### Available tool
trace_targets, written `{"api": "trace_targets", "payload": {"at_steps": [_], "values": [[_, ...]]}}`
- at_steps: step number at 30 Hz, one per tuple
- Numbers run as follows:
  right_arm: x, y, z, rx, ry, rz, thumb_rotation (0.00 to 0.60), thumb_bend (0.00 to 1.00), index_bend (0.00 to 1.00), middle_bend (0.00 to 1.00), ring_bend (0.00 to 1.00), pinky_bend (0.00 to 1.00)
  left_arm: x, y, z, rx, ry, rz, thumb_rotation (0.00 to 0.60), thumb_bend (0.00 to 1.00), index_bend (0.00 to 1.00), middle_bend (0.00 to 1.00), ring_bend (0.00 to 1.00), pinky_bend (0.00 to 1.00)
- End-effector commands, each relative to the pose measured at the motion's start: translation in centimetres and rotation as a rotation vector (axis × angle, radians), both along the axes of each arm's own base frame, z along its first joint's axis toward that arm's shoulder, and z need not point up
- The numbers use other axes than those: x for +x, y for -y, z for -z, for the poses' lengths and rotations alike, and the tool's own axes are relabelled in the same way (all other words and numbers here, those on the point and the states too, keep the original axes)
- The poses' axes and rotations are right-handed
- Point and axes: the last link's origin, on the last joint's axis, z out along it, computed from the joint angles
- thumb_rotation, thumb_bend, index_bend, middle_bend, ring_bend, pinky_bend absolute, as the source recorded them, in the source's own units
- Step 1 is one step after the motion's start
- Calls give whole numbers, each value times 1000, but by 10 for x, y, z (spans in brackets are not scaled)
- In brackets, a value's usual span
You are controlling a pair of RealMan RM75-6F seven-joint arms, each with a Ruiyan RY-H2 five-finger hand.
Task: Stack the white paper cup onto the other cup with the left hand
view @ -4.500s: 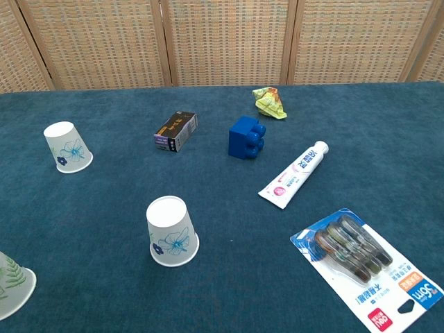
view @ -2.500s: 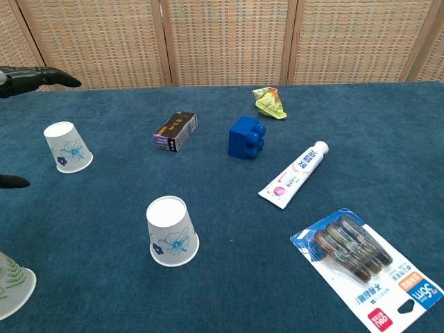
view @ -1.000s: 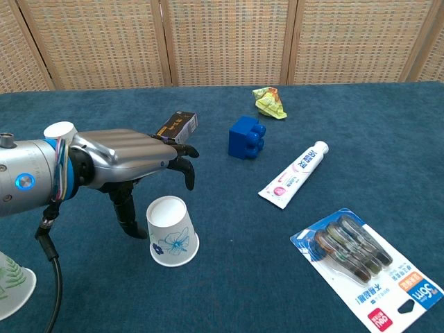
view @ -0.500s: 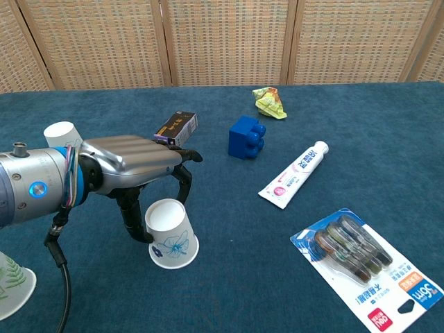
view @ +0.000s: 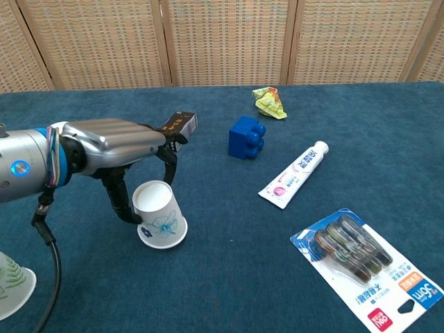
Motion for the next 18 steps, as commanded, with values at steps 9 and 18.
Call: {"api": "trace_targets", "payload": {"at_steps": [9, 18], "values": [[1, 0, 1, 2, -6, -1, 600, 0, 0, 0, 0, 0, -41, -22, -36, 105, -11, -99, 600, 171, 455, 0, 0, 0], [1, 0, 2, 5, -9, 3, 600, 0, 0, 0, 0, 0, -78, -43, -54, 173, -2, -185, 600, 171, 455, 0, 0, 0]]}}
